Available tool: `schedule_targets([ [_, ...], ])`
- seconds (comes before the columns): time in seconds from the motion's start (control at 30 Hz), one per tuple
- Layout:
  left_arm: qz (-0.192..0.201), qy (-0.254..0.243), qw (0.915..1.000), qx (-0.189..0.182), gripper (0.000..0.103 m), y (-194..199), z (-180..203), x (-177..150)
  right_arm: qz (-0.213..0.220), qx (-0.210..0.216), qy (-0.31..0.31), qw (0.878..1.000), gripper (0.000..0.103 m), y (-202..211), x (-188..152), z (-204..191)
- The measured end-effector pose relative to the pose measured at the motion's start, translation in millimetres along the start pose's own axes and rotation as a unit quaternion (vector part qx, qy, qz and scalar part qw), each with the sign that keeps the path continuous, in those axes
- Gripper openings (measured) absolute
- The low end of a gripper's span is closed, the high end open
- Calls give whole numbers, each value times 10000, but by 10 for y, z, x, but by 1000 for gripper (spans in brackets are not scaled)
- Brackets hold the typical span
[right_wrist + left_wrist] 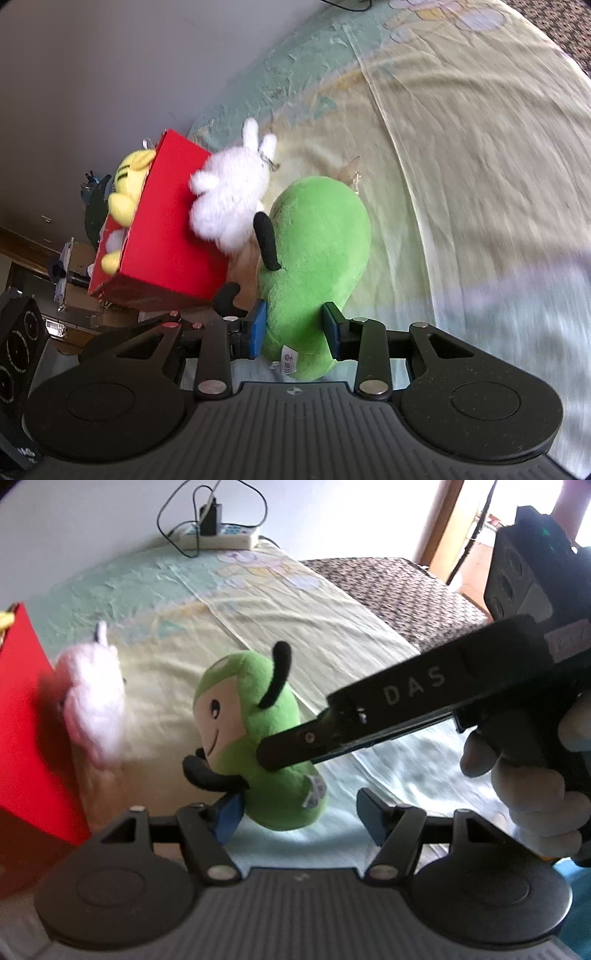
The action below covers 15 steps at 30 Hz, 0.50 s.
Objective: Organize objects
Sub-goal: 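Close the right gripper on the green plush's body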
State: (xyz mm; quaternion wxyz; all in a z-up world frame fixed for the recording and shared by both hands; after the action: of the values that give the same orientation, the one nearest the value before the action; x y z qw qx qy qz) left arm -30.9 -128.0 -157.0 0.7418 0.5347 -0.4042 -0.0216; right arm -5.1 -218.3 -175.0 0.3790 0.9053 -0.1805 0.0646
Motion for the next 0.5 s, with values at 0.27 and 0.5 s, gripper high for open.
schedule_targets([
  [0.27, 176, 66, 9998, -43, 79, 46, 27, -18, 307, -19, -235, 9992, 46, 114, -40, 38],
  [0.5, 371, 237, 9988, 216, 85, 31, -151, 149, 531, -167, -298, 9980, 60, 85, 100, 99],
])
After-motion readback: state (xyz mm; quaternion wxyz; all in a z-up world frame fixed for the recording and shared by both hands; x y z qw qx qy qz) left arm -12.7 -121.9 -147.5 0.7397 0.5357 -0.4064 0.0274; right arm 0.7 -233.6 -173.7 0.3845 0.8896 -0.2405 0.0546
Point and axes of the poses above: each gripper's, at about its wrist camera, not at the fingertips, and y roughly against the way its jaws point, z to its right, x to its top, the point moved 7 cm from there along -y, roughly the way its jaws point, and after that the axes turned 6 degrees about -y, right-handed, at the moved point
